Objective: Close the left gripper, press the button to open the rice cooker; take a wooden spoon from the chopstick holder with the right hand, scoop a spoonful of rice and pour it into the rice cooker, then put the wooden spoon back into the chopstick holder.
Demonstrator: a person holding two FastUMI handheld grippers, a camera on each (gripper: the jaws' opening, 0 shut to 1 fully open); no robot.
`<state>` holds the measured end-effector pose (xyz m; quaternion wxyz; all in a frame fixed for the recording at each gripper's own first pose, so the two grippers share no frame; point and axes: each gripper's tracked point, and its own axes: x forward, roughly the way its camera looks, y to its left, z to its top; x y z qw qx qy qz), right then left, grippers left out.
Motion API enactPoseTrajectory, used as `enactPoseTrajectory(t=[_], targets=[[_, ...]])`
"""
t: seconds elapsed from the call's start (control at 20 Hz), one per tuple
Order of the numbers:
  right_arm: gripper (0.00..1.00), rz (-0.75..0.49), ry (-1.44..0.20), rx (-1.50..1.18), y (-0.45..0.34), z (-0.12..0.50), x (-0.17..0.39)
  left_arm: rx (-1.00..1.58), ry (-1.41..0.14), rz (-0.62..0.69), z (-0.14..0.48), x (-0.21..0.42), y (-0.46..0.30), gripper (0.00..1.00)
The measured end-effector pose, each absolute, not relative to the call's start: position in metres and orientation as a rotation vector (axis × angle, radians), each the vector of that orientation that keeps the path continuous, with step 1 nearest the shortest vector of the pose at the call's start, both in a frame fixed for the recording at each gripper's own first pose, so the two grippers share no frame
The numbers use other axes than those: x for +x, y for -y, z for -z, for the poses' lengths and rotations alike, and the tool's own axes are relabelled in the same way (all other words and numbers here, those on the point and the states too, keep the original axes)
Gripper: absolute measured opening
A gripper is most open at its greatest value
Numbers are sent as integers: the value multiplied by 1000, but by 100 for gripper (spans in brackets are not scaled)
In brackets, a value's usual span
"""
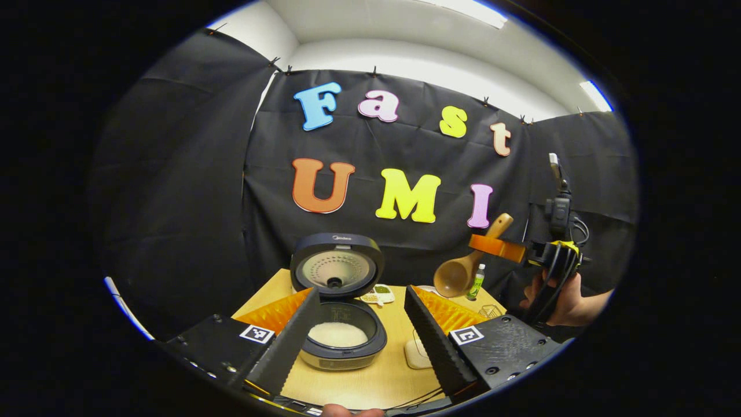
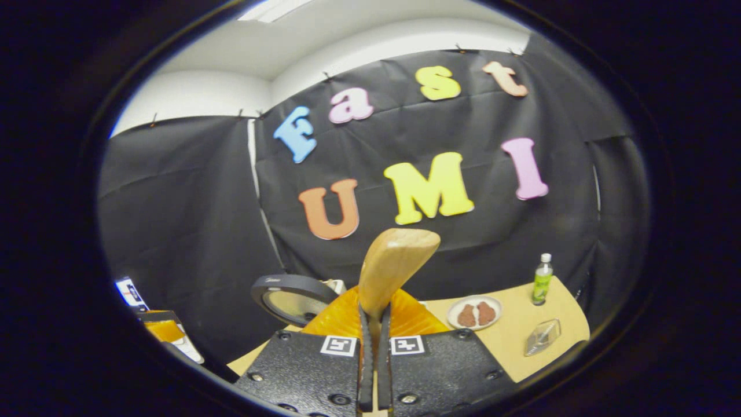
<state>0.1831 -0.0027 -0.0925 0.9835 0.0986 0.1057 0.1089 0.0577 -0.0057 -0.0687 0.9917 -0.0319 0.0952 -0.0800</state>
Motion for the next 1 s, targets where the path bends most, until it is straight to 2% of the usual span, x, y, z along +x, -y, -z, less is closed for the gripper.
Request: enactPoseTrajectory(t=[0.05,0.35,0.4,0.7,1.0], targets=[[8,-174,-219,204,34,97,187,-60,-189,161,66,64,12,95],[8,42,-269,219,184,121,197,-58,-203,139,70,94,47,95],[6,60,-277,212,201,126,200,-61,-203,133,69,97,53,95],[8,154,-337,203,293,179,235,-68,-238,102,77,119,85,95],[8,185,-425,225,337,261,279,-16,-283,50,87,129,110,95]])
